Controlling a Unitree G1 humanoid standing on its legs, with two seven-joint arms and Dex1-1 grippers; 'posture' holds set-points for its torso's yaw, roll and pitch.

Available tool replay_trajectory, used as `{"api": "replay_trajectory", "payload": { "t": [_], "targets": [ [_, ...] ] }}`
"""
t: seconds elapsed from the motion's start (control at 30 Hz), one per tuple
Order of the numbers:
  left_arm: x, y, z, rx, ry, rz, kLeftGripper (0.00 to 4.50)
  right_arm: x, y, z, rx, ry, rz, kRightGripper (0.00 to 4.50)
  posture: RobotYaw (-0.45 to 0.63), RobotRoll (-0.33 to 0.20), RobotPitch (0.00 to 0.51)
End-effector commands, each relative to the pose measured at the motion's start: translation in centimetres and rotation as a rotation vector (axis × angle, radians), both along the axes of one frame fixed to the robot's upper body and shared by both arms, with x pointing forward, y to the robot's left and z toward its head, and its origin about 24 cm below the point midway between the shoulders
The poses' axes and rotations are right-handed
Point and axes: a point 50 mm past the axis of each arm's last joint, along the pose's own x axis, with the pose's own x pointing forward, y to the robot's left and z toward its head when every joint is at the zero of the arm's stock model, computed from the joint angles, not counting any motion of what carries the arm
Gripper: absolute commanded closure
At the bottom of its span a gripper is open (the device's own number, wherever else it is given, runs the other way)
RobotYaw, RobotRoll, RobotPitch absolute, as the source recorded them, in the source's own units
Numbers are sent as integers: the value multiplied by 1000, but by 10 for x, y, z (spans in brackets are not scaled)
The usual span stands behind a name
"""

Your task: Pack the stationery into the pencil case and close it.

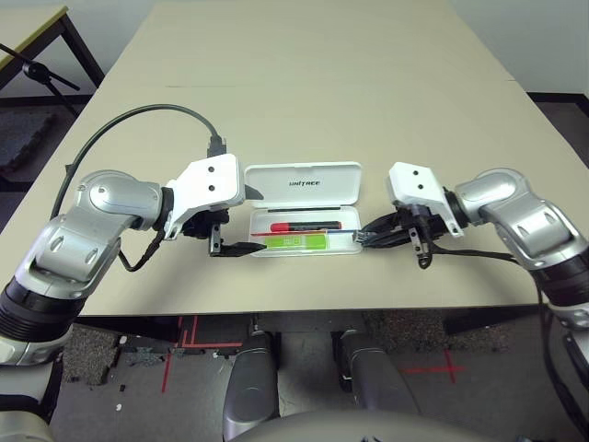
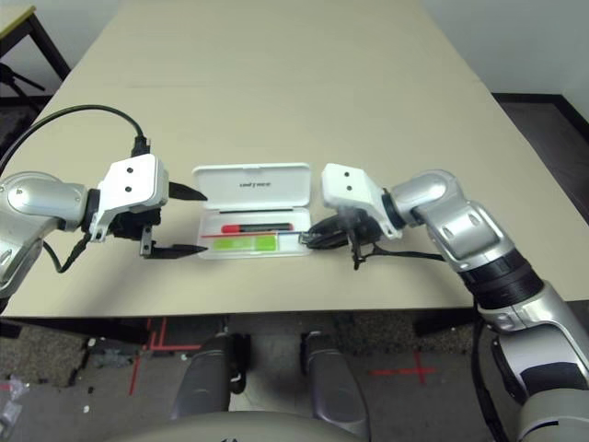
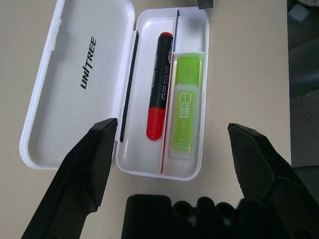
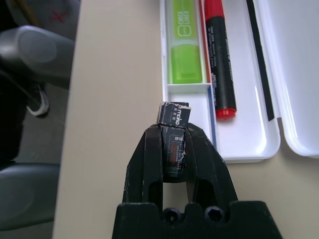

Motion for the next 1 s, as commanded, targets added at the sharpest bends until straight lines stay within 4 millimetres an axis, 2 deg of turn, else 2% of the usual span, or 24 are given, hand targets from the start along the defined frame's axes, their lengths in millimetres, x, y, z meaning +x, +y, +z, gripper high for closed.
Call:
{"api": "replay_trajectory", "payload": {
  "t": [0.03, 0.43, 0.5, 0.57, 0.8, 0.9, 1.0],
  "targets": [
    [-2, 0, 2, 2, -9, 7, 0, 4, 6, -3, -13, -34, 17, 4143, 33, 0, 112],
    [-1, -2, 0, -2, -6, 10, 0, 6, 14, -4, -2, -39, 39, 4143, 32, 0, 123],
    [-1, -2, -1, -3, -4, 11, 0, 5, 15, -4, 0, -36, 43, 3413, 32, 0, 123],
    [-1, -3, -1, -5, -3, 11, 0, 5, 15, -3, 4, -37, 42, 2864, 33, 0, 125],
    [0, -2, -2, -5, 0, 15, 0, 5, 16, 7, 73, -6, 18, 146, 28, 0, 125],
    [0, 0, -2, -1, -1, 20, 0, 6, 8, 19, 123, 34, -13, 63, 28, 0, 125],
    [1, 3, -2, 5, -1, 30, 0, 7, -12, 31, 131, 80, -43, 63, 21, 0, 124]
  ]
}}
